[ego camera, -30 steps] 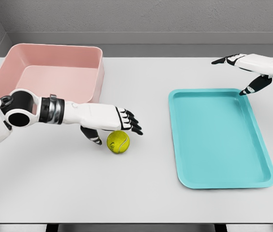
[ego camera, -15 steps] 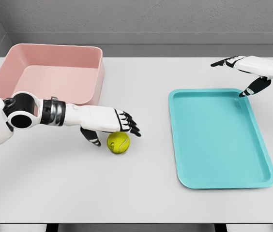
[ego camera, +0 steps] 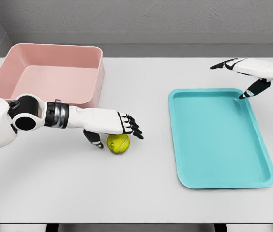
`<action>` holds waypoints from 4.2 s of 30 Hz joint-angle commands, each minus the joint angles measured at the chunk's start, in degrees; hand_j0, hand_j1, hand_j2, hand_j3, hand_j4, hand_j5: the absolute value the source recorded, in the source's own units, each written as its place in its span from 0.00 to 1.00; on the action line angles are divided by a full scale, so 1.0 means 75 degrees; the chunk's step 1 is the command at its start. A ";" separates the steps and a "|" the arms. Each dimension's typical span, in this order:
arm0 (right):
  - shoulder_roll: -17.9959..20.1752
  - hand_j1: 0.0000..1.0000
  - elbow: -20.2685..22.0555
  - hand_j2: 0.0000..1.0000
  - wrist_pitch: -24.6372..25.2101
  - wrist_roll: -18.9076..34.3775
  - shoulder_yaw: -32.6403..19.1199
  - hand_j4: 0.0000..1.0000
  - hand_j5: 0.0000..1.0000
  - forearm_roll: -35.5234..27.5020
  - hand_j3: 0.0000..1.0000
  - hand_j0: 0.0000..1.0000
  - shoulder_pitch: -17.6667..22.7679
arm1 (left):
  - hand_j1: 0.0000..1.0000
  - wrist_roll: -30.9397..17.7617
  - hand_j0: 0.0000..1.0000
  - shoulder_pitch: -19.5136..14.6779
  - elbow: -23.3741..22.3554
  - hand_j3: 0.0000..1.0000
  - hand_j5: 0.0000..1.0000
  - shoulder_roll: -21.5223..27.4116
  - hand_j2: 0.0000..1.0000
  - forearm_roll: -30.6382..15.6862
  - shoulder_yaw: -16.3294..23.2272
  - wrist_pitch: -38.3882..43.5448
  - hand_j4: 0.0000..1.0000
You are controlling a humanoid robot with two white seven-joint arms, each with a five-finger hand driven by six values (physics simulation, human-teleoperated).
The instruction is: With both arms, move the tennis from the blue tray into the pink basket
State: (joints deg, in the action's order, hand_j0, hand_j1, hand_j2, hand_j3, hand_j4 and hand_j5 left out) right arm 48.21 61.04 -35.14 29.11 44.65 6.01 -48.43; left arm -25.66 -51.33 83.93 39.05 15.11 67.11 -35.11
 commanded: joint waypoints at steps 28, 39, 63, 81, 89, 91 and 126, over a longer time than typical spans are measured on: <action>0.0357 1.00 0.0194 1.00 0.0018 -0.0003 -0.0012 1.00 1.00 -0.0051 1.00 1.00 -0.0023 | 1.00 0.0023 1.00 0.0129 -0.0199 1.00 1.00 -0.0015 1.00 0.0095 -0.0018 0.0015 1.00; 0.0451 1.00 0.0194 1.00 0.0018 -0.0014 -0.0012 1.00 1.00 -0.0051 1.00 1.00 -0.0023 | 0.60 0.0035 0.60 0.0176 -0.0187 0.60 0.60 0.0043 0.60 0.0083 -0.0030 0.0015 0.60; 0.0744 1.00 0.0229 1.00 0.0018 -0.0003 -0.0071 1.00 1.00 -0.0051 1.00 1.00 -0.0023 | 0.49 0.0152 0.49 0.0141 -0.0035 0.49 0.49 0.0278 0.49 -0.0105 -0.0287 0.0015 0.49; 0.0814 1.00 0.0241 1.00 0.0018 -0.0014 -0.0071 1.00 1.00 -0.0051 1.00 1.00 -0.0023 | 0.49 0.0140 0.49 -0.0105 0.0411 0.49 0.49 0.0688 0.49 -0.0491 -0.0651 0.0015 0.49; 0.0885 1.00 0.0241 1.00 0.0018 -0.0014 -0.0071 1.00 1.00 -0.0051 1.00 1.00 -0.0023 | 0.49 0.0140 0.49 -0.0176 0.0516 0.49 0.49 0.0852 0.49 -0.0597 -0.0662 0.0015 0.49; 0.0885 1.00 0.0241 1.00 0.0018 -0.0014 -0.0071 1.00 1.00 -0.0051 1.00 1.00 -0.0023 | 0.49 0.0140 0.49 -0.0234 0.0539 0.49 0.49 0.0934 0.49 -0.0644 -0.0721 0.0015 0.49; 0.0897 1.00 0.0311 1.00 0.0018 -0.0003 -0.0071 1.00 1.00 -0.0051 1.00 1.00 -0.0035 | 0.49 0.0140 0.49 -0.0808 0.0270 0.49 0.49 0.1321 0.49 -0.1101 -0.0932 0.0015 0.49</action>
State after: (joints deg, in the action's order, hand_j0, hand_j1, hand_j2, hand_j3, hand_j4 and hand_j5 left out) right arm 54.87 63.35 -35.14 29.08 44.19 5.99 -48.69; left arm -24.65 -57.48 86.34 48.88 7.29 60.18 -35.13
